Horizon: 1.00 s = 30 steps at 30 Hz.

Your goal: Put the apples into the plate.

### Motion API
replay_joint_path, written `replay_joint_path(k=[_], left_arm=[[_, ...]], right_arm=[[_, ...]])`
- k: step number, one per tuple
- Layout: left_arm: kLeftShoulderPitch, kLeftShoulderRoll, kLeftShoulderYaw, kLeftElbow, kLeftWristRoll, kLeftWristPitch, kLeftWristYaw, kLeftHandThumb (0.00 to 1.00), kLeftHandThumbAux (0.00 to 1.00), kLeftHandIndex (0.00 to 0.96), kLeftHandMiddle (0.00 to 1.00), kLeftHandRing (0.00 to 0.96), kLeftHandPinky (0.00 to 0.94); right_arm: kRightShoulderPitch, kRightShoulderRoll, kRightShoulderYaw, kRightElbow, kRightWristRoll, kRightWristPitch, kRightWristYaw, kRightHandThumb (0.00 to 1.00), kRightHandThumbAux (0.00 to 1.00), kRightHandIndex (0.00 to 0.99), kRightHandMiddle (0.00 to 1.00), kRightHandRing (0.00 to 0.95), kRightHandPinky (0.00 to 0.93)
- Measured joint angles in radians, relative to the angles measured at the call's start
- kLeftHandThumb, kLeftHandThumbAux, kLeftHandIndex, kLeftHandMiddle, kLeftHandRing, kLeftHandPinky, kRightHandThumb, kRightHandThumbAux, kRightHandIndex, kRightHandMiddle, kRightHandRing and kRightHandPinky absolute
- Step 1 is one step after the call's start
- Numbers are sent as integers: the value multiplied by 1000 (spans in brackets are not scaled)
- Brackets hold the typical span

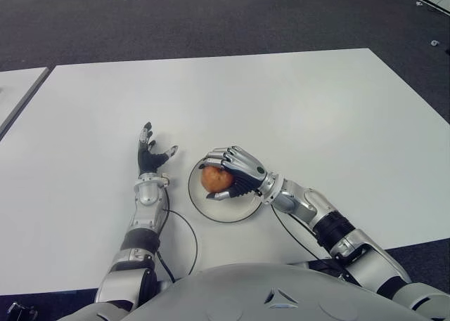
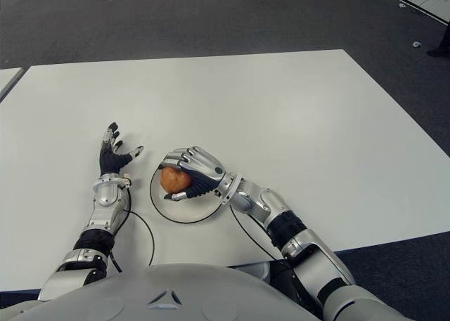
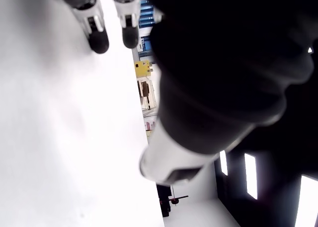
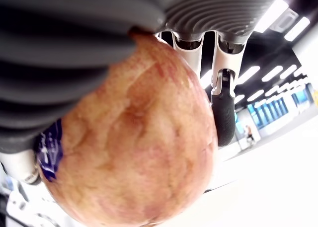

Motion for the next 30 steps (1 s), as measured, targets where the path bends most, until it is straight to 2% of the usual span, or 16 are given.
replay_joint_path(k=[5, 11, 30], left_arm=[[-2, 2, 0, 8, 0, -2, 0, 106, 566, 0, 0, 0, 0], [-4, 3, 2, 16, -1, -9, -4, 108, 554, 0, 0, 0, 0], [-7, 7, 2, 15, -1, -9, -6, 121, 529, 0, 0, 0, 0]], right_arm=[[7, -25, 1, -51, -37, 40, -7, 239, 234, 5, 4, 3, 2], [6, -44, 9, -68, -67, 45, -41, 204, 184, 0, 0, 0, 0], [4, -65, 14, -96, -69, 58, -24, 150, 200, 0, 0, 0, 0]])
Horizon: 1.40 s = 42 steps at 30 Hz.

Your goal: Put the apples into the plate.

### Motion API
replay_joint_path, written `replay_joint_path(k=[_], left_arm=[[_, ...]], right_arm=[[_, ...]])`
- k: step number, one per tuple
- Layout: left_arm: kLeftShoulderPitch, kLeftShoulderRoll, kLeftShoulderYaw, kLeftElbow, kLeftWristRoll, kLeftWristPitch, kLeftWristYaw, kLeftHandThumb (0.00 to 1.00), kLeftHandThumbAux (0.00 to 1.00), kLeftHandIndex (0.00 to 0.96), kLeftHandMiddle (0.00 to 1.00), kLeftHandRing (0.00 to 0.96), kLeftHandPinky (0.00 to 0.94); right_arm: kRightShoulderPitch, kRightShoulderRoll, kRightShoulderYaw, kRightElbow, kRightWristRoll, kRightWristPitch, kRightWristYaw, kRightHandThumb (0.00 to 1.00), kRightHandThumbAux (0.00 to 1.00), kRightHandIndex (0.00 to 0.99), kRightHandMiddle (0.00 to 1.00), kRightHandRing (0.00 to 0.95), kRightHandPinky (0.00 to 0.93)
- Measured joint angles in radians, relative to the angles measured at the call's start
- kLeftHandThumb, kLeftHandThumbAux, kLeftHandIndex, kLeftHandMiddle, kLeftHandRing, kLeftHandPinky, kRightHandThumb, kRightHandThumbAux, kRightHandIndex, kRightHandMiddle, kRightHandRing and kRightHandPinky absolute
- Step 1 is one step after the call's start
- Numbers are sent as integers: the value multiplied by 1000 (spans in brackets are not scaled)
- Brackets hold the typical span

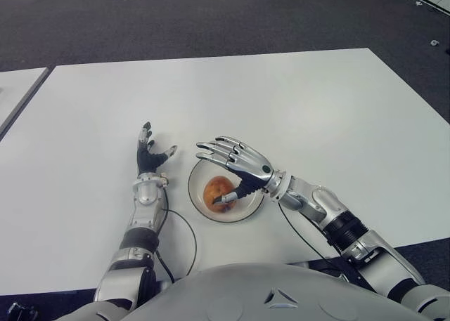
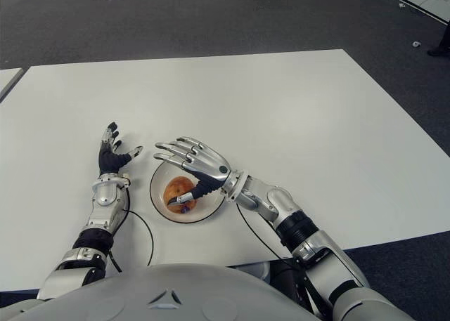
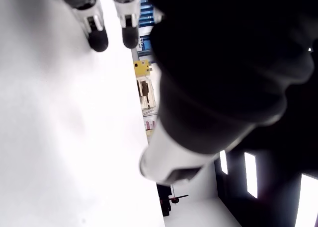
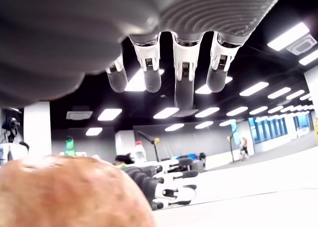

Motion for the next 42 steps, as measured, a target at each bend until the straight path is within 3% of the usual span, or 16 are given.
replay_joint_path(k=[23, 30, 36, 42], left_arm=[[2, 2, -1, -5, 3, 10, 0, 98, 562, 0, 0, 0, 0], [3, 4, -1, -6, 1, 15, 0, 106, 571, 0, 0, 0, 0], [10, 4, 1, -14, 0, 15, 0, 102, 578, 0, 0, 0, 0], [12, 4, 0, -27, -1, 19, 0, 105, 575, 0, 0, 0, 0]], right_arm=[[-4, 9, -21, -4, 39, 17, -17, 146, 230, 0, 0, 0, 0], [-121, 29, -124, 185, 269, -114, -29, 130, 262, 0, 0, 0, 0], [-221, 114, -235, 333, 475, -159, -49, 84, 281, 0, 0, 0, 0], [-233, 187, -284, 500, 591, -228, -13, 56, 291, 0, 0, 0, 0]])
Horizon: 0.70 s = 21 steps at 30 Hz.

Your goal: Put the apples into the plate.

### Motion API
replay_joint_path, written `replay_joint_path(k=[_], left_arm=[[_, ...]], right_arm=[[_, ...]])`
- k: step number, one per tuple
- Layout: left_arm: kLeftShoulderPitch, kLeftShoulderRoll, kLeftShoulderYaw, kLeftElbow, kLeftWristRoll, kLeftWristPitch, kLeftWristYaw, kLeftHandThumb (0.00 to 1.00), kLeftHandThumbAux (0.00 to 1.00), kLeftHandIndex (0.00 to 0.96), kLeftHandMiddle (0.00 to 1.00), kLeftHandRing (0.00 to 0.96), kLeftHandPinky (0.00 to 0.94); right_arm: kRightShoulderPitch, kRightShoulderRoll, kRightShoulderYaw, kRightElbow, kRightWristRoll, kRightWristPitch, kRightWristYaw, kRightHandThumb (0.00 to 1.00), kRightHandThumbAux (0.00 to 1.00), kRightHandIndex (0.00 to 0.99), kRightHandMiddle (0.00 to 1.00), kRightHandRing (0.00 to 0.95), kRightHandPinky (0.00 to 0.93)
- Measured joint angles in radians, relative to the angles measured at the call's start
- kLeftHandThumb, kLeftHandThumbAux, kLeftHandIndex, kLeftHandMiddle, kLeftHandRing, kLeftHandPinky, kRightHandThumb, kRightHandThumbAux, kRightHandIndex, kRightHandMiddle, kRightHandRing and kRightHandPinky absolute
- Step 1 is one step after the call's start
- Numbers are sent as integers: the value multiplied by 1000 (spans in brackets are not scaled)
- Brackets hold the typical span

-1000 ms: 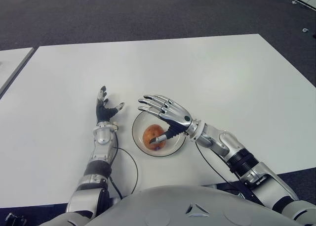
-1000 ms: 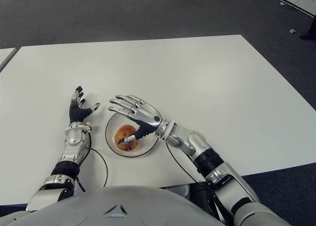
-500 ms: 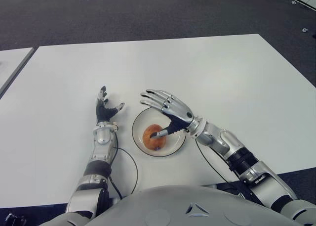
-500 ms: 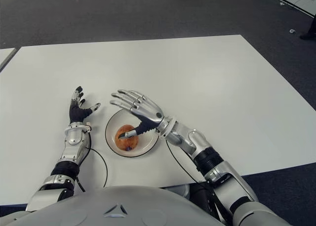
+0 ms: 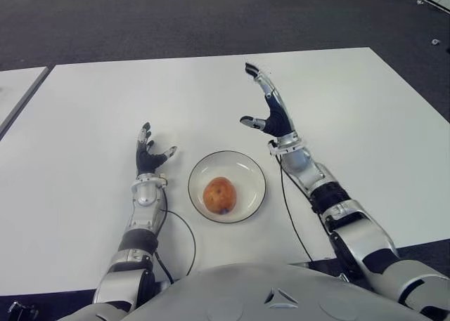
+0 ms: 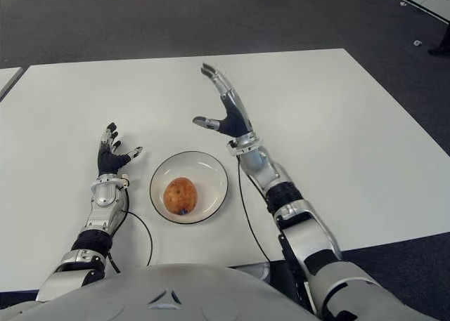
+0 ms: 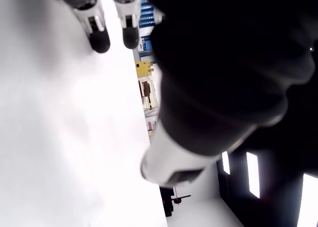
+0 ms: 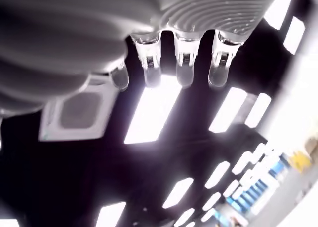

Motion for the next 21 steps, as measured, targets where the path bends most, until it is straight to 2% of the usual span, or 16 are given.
replay_joint_path(k=[3, 8, 15, 21], left_arm=[[1, 0, 0, -6, 0, 3, 0, 108, 574, 0, 0, 0, 0], [8, 4, 3, -9, 0, 4, 0, 117, 576, 0, 0, 0, 0], [14, 6, 3, -9, -1, 1, 0, 119, 577, 0, 0, 0, 0], [14, 6, 3, -9, -1, -8, 0, 119, 580, 0, 0, 0, 0]], right_arm=[[-2, 16, -29, 96, 40, -31, 15, 45, 295, 0, 0, 0, 0], [4, 37, -88, 160, 102, -32, 36, 27, 315, 0, 0, 0, 0], [35, 98, -155, 168, 143, 51, 12, 5, 394, 0, 0, 0, 0], [58, 141, -184, 172, 149, 119, -3, 0, 456, 0, 0, 0, 0]])
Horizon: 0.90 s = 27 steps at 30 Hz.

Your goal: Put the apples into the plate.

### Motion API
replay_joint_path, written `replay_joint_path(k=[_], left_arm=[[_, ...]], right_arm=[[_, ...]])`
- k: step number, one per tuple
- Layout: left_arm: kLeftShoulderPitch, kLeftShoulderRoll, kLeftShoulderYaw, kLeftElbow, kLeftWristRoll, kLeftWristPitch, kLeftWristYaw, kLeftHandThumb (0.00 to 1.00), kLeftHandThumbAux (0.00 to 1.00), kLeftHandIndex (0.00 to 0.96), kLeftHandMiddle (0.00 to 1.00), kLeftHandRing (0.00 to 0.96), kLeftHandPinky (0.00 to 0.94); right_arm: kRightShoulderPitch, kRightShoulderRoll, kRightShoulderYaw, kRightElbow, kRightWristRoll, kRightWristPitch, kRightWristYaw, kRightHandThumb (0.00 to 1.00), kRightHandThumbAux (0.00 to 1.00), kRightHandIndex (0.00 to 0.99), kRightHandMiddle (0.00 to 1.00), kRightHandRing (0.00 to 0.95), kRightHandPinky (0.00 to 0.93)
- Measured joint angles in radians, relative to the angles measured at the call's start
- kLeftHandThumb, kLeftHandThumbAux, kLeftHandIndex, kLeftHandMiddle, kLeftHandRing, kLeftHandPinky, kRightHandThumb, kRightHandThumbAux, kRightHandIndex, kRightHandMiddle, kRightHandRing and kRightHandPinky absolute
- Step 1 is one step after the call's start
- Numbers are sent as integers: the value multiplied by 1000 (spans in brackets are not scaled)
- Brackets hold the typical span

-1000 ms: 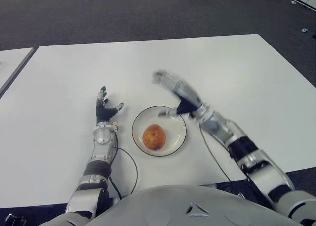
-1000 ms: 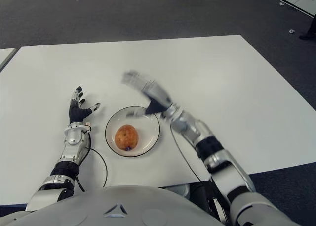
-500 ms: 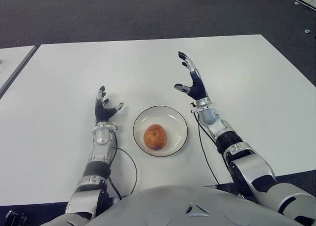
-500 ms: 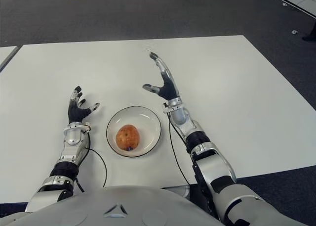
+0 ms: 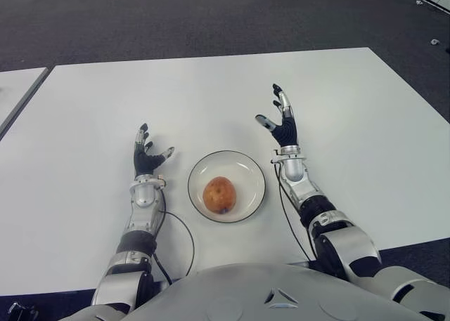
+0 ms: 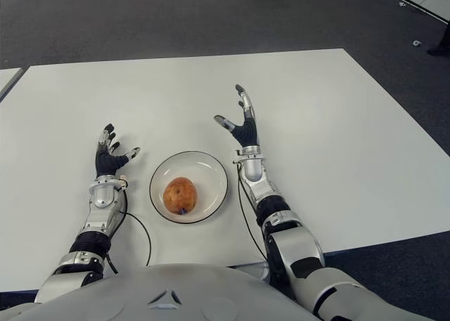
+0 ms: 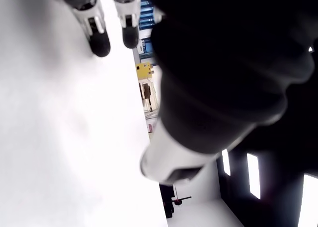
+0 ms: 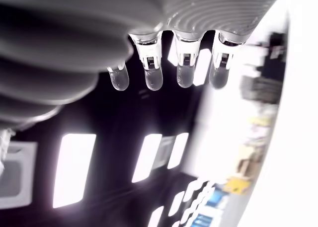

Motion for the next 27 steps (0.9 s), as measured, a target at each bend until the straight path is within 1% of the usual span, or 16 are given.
replay_joint_path(k=[4, 9, 19, 27], left_arm=[[0, 0, 0, -1, 0, 0, 0, 113, 585, 0, 0, 0, 0], [5, 1, 0, -7, 0, 2, -1, 108, 591, 0, 0, 0, 4], [8, 2, 0, -9, 0, 1, -5, 122, 589, 0, 0, 0, 0], [10, 4, 0, -11, 0, 1, -5, 128, 588, 0, 0, 0, 0]], right_arm=[[5, 14, -18, 1, 3, 15, -3, 0, 489, 0, 0, 0, 0], [9, 16, -31, 10, 4, 31, -5, 0, 520, 0, 0, 0, 0], [33, 22, -40, 32, 3, 52, -6, 0, 574, 0, 0, 0, 0], [91, 33, -39, 6, 3, 53, -3, 0, 600, 0, 0, 0, 0]])
